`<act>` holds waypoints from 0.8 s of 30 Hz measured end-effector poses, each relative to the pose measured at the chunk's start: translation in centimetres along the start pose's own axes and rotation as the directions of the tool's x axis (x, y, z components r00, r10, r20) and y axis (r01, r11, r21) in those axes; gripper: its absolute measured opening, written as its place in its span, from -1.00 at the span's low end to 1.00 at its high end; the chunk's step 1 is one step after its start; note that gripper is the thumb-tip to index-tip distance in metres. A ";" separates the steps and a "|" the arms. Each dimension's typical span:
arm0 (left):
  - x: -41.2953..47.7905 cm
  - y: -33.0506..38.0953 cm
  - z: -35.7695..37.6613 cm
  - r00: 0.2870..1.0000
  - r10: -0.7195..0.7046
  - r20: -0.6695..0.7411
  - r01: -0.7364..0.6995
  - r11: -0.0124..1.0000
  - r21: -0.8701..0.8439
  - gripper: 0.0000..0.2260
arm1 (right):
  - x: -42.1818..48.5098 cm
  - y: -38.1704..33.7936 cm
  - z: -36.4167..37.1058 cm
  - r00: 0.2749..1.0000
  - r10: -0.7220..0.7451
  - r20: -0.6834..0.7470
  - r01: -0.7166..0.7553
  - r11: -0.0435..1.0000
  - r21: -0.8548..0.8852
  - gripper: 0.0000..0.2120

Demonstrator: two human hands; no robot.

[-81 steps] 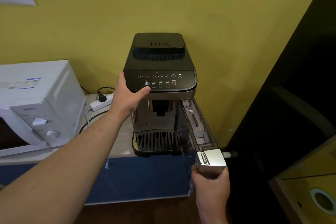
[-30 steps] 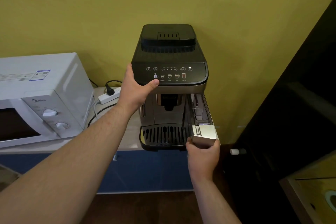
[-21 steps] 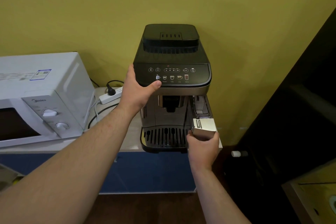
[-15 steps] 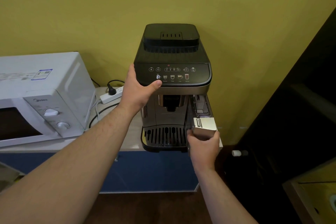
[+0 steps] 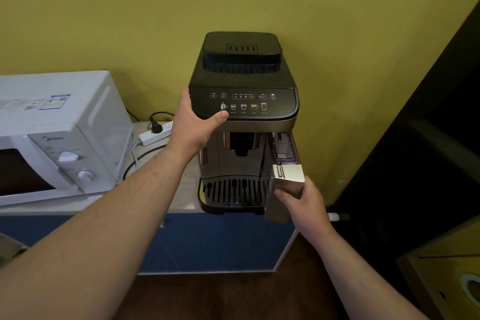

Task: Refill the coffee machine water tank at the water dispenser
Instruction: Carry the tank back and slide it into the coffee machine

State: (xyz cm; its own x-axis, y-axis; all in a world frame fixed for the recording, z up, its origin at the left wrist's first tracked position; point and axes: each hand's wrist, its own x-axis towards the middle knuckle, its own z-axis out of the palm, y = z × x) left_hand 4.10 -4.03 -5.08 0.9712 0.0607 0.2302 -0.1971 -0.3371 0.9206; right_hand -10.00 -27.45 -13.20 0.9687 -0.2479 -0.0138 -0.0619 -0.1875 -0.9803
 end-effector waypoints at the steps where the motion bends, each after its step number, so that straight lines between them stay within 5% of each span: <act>1: 0.0 0.0 0.0 1.000 -0.001 -0.003 0.001 1.000 0.001 0.05 | 0.1 0.0 0.1 1.000 0.001 -0.005 -0.001 1.000 0.005 -0.68; 24: 0.1 -0.2 0.2 1.000 -0.009 -0.020 0.009 1.000 -0.004 0.05 | 7.0 0.0 1.2 0.999 -0.013 -0.036 0.011 0.999 -0.054 -0.78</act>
State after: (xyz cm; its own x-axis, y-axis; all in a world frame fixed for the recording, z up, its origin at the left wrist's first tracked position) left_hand 4.29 -4.13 -5.31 0.9700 0.0827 0.2285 -0.1892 -0.3329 0.9238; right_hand -2.96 -28.00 -13.53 0.9600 -0.2799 0.0063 -0.0639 -0.2409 -0.9684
